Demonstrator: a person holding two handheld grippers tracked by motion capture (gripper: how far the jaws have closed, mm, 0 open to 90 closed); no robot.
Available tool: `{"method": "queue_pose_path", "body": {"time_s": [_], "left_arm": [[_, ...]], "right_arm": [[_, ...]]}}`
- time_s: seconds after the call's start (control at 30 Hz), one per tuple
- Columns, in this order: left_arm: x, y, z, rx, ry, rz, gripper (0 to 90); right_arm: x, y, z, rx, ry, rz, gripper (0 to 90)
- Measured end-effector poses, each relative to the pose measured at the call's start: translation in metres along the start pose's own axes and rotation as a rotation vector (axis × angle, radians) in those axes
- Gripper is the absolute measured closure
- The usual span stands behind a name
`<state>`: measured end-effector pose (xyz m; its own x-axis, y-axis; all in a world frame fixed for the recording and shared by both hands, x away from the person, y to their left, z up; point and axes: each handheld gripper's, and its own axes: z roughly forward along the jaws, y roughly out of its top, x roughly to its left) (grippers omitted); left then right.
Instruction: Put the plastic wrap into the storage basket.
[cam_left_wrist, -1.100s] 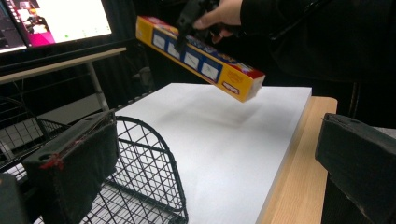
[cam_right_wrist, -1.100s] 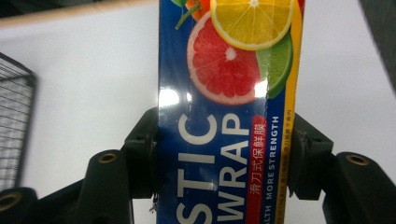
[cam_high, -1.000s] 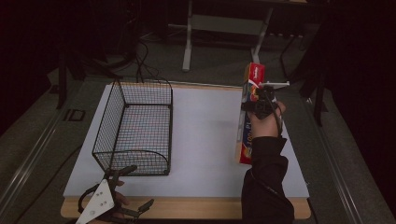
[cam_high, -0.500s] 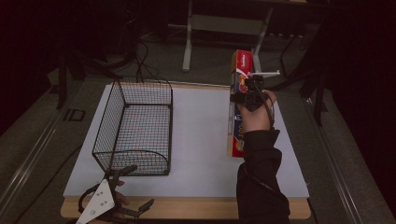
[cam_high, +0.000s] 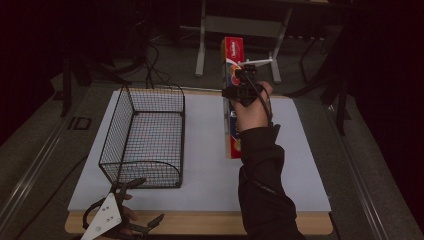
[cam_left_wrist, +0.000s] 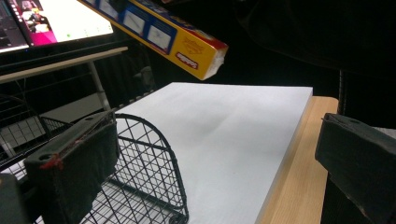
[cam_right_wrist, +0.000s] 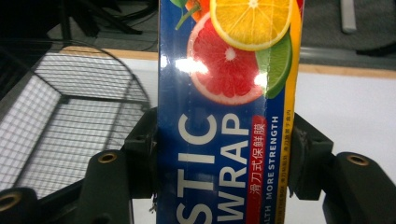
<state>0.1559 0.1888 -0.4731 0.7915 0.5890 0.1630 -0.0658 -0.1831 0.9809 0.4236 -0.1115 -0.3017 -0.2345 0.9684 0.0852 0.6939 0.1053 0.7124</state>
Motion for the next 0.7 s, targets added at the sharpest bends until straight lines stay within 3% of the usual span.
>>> {"method": "queue_pose_path", "body": {"time_s": [0.47,0.5,0.57,0.7], "left_arm": [[-0.002,0.0,-0.005,-0.007,0.007,-0.006,0.2],[-0.002,0.0,-0.005,-0.007,0.007,-0.006,0.2],[-0.002,0.0,-0.007,-0.009,0.009,-0.008,0.2],[-0.001,0.0,-0.008,-0.009,0.012,-0.011,0.2]], "right_arm": [[0.07,0.017,0.004,-0.013,0.093,-0.117,40.0],[0.07,0.017,0.004,-0.013,0.093,-0.117,40.0],[0.088,0.018,0.007,-0.013,0.131,-0.149,40.0],[0.107,0.022,0.008,-0.019,0.156,-0.176,40.0]]}}
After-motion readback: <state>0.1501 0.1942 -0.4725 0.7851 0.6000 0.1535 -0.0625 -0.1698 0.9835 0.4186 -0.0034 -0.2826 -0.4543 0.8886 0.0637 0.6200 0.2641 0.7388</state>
